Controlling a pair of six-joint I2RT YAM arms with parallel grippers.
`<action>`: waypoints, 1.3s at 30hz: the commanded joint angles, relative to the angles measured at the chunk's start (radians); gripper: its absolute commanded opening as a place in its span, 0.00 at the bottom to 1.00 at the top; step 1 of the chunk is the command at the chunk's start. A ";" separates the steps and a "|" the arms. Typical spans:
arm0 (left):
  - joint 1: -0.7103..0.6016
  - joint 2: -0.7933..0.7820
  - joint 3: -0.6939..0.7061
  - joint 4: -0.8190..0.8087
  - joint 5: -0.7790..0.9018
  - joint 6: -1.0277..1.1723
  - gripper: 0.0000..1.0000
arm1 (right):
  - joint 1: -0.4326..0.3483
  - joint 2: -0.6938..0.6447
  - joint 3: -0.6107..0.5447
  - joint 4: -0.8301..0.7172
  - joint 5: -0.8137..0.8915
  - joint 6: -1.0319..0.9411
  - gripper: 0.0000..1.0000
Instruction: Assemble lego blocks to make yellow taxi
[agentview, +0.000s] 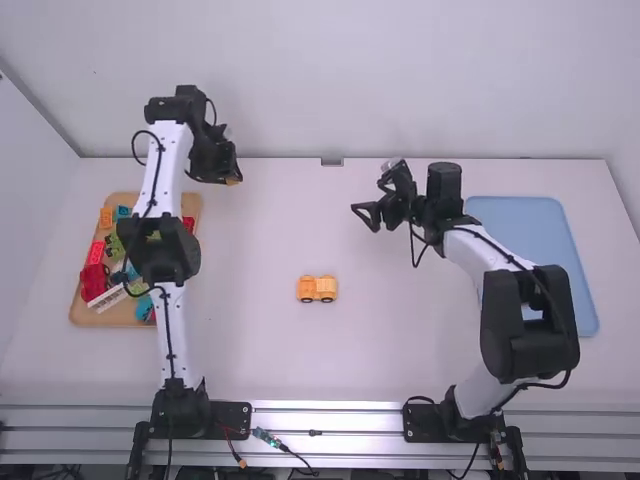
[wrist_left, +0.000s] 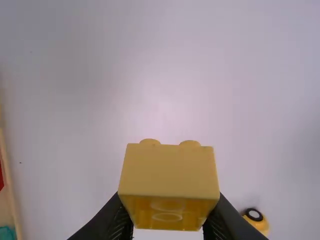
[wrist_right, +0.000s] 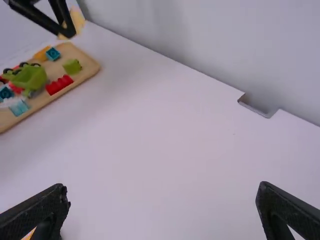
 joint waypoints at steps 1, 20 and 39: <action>-0.050 -0.045 0.020 -0.008 -0.103 -0.046 0.02 | -0.018 -0.030 0.004 0.001 -0.063 0.015 0.99; -0.319 -0.058 0.002 0.022 -0.418 -0.177 0.02 | -0.047 -0.030 0.004 -0.010 -0.059 0.010 0.99; -0.319 -0.577 -1.006 0.711 -0.293 -0.108 0.02 | -0.058 -0.030 0.004 -0.014 -0.070 0.004 0.99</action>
